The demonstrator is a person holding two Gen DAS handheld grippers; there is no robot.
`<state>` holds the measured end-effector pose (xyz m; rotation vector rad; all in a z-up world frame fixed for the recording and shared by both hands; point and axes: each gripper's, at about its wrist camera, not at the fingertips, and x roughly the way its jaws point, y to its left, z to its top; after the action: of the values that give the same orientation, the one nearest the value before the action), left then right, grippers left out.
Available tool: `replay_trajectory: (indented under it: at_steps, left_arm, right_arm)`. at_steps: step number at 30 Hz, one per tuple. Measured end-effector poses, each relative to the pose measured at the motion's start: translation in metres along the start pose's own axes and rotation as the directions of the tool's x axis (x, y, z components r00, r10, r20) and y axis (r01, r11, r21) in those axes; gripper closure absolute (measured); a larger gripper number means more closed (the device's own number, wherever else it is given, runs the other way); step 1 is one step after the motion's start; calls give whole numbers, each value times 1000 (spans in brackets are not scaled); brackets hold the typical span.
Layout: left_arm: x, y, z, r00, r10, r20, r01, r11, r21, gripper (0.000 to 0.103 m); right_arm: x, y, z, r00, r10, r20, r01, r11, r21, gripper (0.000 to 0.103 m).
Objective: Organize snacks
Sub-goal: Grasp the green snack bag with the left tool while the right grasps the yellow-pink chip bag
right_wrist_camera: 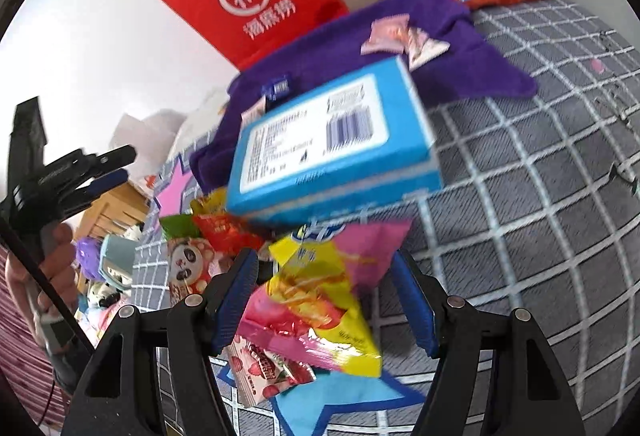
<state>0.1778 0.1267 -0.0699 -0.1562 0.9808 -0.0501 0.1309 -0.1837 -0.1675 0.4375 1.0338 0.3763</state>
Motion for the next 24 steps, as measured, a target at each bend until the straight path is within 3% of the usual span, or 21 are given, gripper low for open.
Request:
replay_trajectory:
  at_steps: [2,7,10,15,22,24]
  left_arm:
    - [1,5,-10,1000,-4,-7,4,1000,5,44]
    - [15,9,-34,998,-13,-57,14,1000,10,43]
    - [22,13,-47,996,-36,-85,37,999,17,43]
    - [24,34,-62,995,-67,-77,65,998,-20,43]
    - [27,27,-77,997,-36,-73,42,996,82,43]
    - [30,22,-79,997,-30,-75,38,992,116,43]
  right_arm:
    - [10,6,-2,998,-48,-28,48,999,5,34]
    - [19,9,-5,998,-59,-36,59,998,9,39]
    - [11,5,-5,997,-70,-17,70,998,3,47]
    - [-16,-12,-5,992,-120,42,120,993,-4,47]
    - [-28,-33,-7,977,-200,74,201,979,-7,47]
    - [-27,-40,-9,980,-182,78,182,983,11,47]
